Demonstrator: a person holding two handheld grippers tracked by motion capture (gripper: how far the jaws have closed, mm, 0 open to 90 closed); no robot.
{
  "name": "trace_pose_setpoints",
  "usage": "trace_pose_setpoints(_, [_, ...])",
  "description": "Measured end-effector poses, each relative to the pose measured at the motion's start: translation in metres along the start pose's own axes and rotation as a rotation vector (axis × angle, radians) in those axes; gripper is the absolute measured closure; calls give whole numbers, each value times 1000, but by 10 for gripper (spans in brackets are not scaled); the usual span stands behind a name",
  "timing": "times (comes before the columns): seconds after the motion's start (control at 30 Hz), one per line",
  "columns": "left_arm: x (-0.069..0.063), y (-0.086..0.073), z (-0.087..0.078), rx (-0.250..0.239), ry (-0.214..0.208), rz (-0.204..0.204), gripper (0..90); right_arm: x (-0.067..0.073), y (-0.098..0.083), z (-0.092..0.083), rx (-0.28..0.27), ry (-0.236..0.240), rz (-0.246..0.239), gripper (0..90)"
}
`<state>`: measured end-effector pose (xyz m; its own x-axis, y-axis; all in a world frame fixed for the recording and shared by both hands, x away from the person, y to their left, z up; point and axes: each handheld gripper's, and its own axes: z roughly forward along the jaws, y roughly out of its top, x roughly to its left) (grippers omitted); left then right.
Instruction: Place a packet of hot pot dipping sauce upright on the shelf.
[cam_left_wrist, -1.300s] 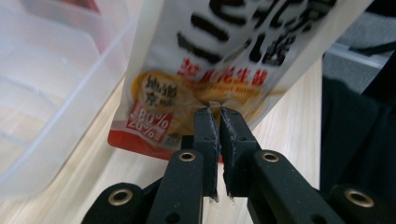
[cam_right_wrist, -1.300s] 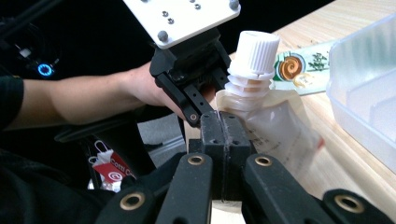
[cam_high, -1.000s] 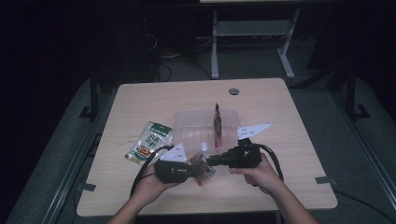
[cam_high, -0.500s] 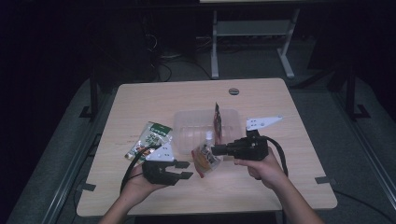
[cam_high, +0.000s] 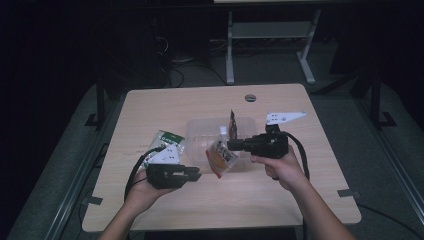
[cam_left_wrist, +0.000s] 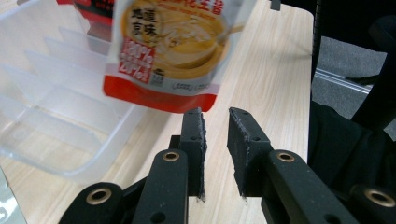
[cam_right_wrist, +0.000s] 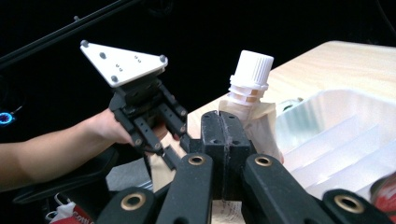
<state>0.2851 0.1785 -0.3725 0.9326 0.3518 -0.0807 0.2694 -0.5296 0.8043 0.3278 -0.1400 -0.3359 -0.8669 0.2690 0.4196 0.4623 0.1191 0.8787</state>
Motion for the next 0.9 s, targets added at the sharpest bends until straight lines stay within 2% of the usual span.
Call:
trace_pose_setpoints(0.17, [8, 11, 3, -7, 15, 12, 785, -5, 12, 3, -15, -6, 8, 900])
trace_pose_setpoints(0.27, [19, 26, 6, -22, 23, 11, 826, -7, 16, 3, -19, -13, 11, 900])
trace_pose_setpoints(0.3, [27, 36, 10, -20, 30, 19, 875, -9, 21, 4, -24, -26, 12, 900])
trace_pose_setpoints(0.33, [27, 36, 10, -20, 30, 19, 896, -9, 21, 4, -24, -26, 12, 900])
trace_pose_setpoints(0.37, [35, 46, 14, -13, 49, 28, 897, -12, 26, 4, -26, -36, 14, 900])
trace_pose_setpoints(0.5, [51, 60, 23, -25, 84, 20, 898, -20, 33, 5, -31, -64, 23, 900])
trace_pose_setpoints(0.7, [67, 73, 38, -26, 100, 9, 898, -32, 38, 6, -40, -94, 24, 900])
trace_pose_setpoints(0.9, [75, 77, 52, -41, 103, -17, 898, -39, 38, 11, -35, -108, 28, 900])
